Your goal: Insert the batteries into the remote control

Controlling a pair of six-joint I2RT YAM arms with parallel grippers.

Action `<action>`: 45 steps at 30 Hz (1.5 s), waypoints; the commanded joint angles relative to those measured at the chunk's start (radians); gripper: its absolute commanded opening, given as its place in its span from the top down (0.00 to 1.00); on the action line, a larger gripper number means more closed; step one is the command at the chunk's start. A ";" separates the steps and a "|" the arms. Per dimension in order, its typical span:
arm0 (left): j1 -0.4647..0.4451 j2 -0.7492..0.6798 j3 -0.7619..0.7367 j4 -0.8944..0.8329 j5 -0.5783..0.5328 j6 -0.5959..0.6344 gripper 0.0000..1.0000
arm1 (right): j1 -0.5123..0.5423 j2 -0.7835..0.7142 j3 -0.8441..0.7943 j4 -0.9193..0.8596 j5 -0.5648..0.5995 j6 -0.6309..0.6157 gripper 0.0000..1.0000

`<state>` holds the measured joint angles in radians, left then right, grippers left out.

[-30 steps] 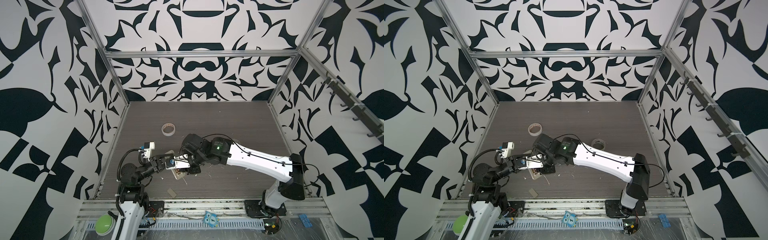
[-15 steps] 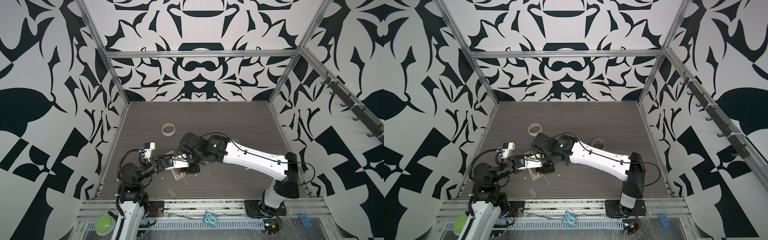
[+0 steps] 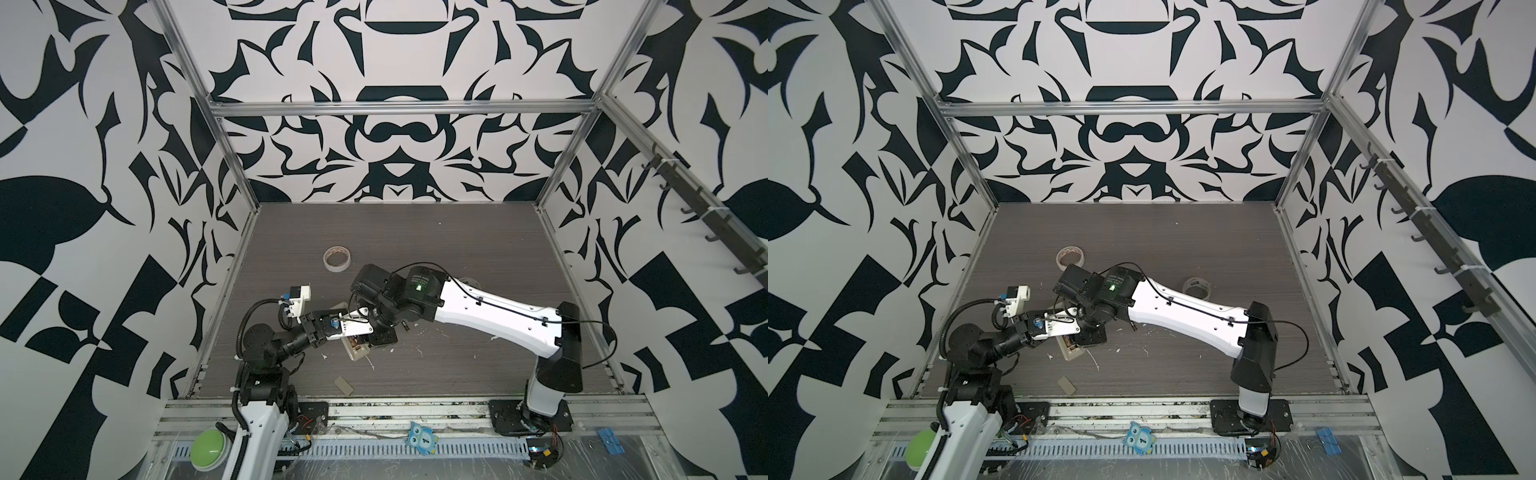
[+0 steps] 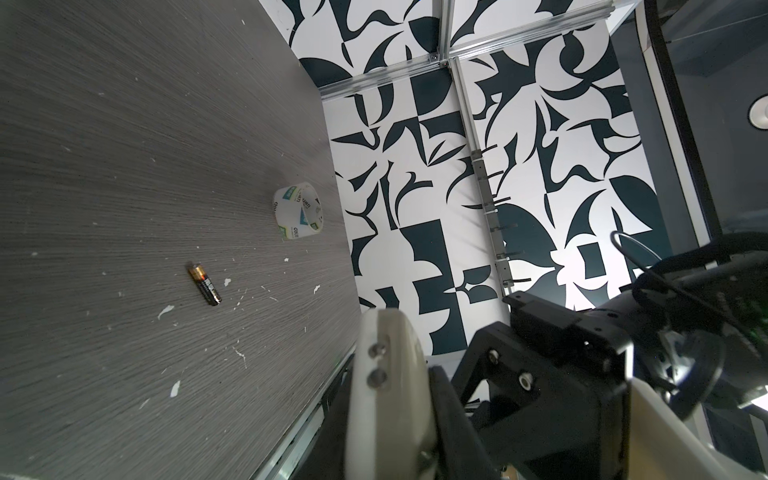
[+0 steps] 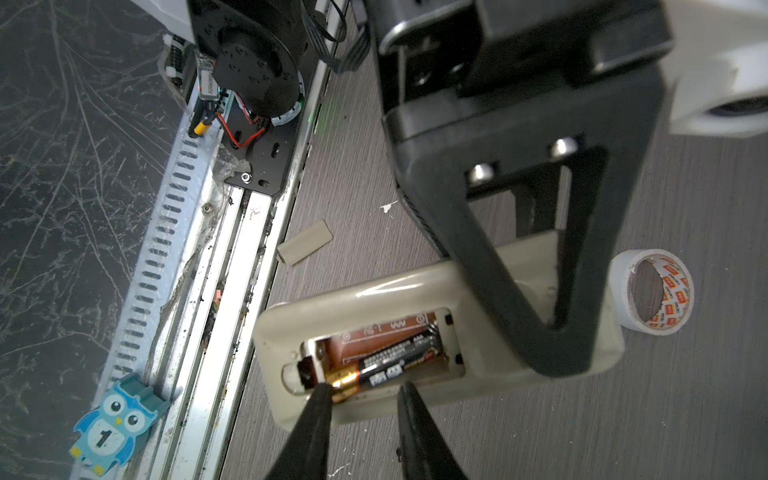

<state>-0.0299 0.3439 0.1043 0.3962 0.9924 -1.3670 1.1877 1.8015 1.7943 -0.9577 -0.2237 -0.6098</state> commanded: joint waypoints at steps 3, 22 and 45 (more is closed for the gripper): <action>-0.008 -0.020 0.026 0.119 0.063 -0.052 1.00 | 0.026 0.062 -0.008 -0.014 0.057 0.004 0.69; -0.008 -0.019 0.025 0.112 0.063 -0.051 1.00 | 0.062 0.044 -0.048 0.007 0.041 -0.023 0.69; -0.007 -0.021 0.025 0.102 0.063 -0.047 1.00 | 0.099 0.043 -0.041 0.012 0.043 -0.031 0.70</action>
<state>-0.0319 0.3416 0.1032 0.3771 1.0405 -1.3594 1.2732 1.7969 1.7775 -0.9230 -0.1566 -0.6361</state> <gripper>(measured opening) 0.242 0.305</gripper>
